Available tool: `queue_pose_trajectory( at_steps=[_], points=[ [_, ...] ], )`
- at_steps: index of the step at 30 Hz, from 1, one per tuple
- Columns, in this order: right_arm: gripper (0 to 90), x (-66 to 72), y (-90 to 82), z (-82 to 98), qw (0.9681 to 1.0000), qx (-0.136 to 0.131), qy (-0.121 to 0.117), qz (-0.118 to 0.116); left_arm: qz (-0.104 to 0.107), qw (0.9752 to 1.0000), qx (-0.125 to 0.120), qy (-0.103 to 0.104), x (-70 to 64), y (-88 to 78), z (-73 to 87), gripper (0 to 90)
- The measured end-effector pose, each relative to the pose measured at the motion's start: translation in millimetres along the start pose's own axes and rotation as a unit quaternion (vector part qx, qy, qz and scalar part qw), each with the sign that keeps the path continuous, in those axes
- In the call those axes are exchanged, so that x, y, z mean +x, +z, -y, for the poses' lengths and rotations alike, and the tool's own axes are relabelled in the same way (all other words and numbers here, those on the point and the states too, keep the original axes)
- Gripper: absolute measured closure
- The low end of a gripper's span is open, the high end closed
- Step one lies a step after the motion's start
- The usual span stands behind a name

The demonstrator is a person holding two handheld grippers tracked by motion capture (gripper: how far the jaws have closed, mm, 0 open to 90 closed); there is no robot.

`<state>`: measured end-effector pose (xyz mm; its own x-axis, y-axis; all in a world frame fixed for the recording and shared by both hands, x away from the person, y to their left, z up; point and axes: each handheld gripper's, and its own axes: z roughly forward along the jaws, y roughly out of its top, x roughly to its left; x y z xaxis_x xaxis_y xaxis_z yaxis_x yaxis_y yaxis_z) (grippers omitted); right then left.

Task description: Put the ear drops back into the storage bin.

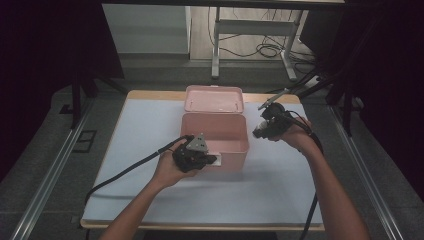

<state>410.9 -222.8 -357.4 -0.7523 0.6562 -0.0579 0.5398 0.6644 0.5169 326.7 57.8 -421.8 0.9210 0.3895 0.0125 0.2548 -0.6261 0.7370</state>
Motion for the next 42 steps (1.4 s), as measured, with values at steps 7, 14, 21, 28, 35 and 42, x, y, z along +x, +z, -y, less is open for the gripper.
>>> queue_pose_trajectory(
  at_steps=[7, 14, 21, 28, 35, 42],
  points=[
    [60.5, 10.5, -3.8, -22.1, 0.9998, -0.012, -0.016, -0.004, 0.000, 1.0000, 0.002, 0.005, 1.0, -0.3, 0.0, 90.0],
    [60.6, 20.3, 3.4, -39.7, 0.9992, -0.024, -0.021, -0.023, 0.002, 1.0000, 0.002, 0.005, 1.2, -0.2, 0.0, 90.0],
    [60.5, 27.5, 18.6, -55.8, 0.9987, -0.022, -0.030, -0.036, 0.003, 1.0000, 0.003, 0.005, 1.1, -0.4, 0.0, 90.0],
    [60.5, 35.0, 38.2, -70.3, 0.9980, -0.020, -0.033, -0.050, 0.003, 1.0000, 0.003, 0.005, 0.9, -0.5, 0.1, 90.0],
    [60.5, 43.7, 57.3, -82.8, 0.9975, -0.015, -0.036, -0.059, 0.003, 1.0000, -0.002, 0.000, 0.3, 0.2, 0.4, 90.0],
    [60.5, 48.8, 71.5, -85.6, 0.9968, -0.010, -0.040, -0.068, 0.003, 1.0000, 0.000, 0.004, 0.6, -0.1, 0.4, 90.0]
  ],
)
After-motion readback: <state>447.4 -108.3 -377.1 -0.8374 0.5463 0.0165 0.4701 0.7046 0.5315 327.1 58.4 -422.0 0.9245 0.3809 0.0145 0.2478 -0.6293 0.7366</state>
